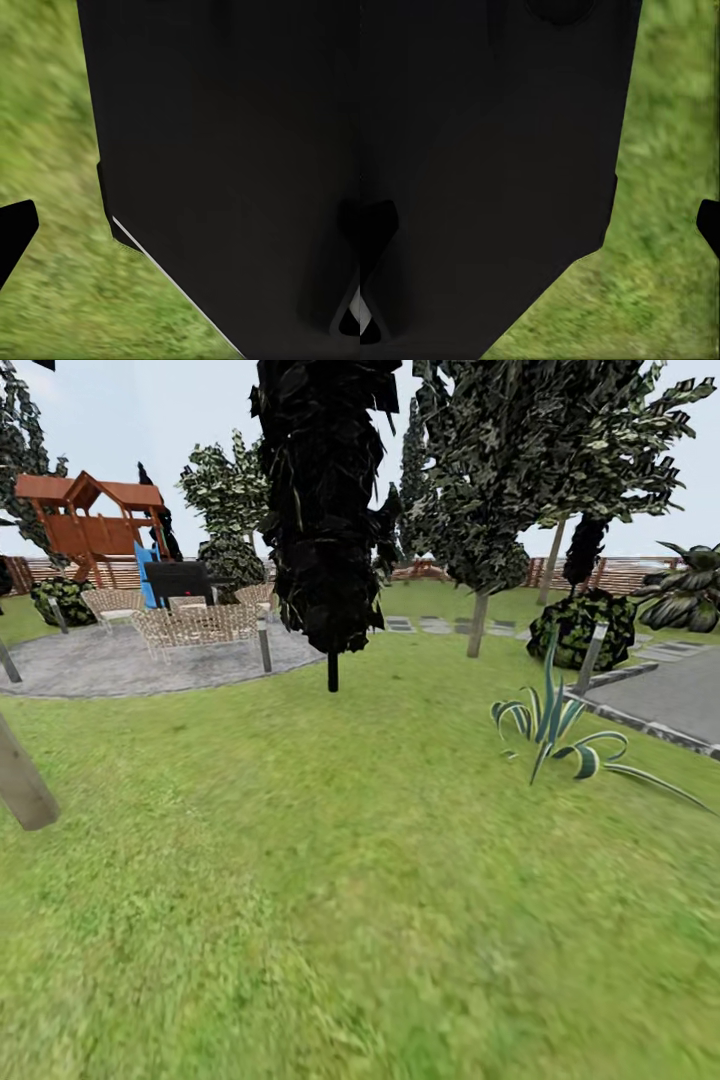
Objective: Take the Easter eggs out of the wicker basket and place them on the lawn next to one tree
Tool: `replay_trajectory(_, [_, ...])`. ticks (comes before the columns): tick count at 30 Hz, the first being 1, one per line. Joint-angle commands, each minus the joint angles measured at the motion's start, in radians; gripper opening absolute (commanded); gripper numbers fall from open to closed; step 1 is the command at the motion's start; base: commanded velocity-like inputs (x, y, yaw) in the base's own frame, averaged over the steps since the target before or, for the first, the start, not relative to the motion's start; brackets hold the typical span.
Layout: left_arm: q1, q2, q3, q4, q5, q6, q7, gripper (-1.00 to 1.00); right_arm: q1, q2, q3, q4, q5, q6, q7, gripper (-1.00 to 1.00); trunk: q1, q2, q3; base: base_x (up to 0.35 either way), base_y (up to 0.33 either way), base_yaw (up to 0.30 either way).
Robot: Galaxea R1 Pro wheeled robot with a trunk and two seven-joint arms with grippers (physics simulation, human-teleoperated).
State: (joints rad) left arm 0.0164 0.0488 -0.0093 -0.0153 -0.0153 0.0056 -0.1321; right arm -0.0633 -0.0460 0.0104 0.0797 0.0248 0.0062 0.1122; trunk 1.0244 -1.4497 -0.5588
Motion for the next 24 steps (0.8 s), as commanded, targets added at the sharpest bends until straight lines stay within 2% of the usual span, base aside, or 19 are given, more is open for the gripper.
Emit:
replay_trajectory(1, [0.000,0.000,0.000,-0.002,-0.002,0.001,-0.003,1.00,-0.001,-0.001,0.001,0.002,0.003,0.001,0.003,1.00,0.001,0.000,-0.001,0.337,0.000,0.271])
replay_trajectory(14, [0.000,0.000,0.000,-0.002,-0.002,0.001,-0.003,1.00,-0.001,-0.001,-0.001,0.002,0.004,0.001,0.003,1.00,0.001,0.000,-0.001,0.337,0.000,0.263])
replay_trajectory(24, [0.000,0.000,0.000,-0.002,-0.002,0.001,-0.003,1.00,-0.001,-0.002,0.005,0.002,0.005,0.000,0.005,1.00,0.001,0.000,-0.001,0.337,0.000,0.029])
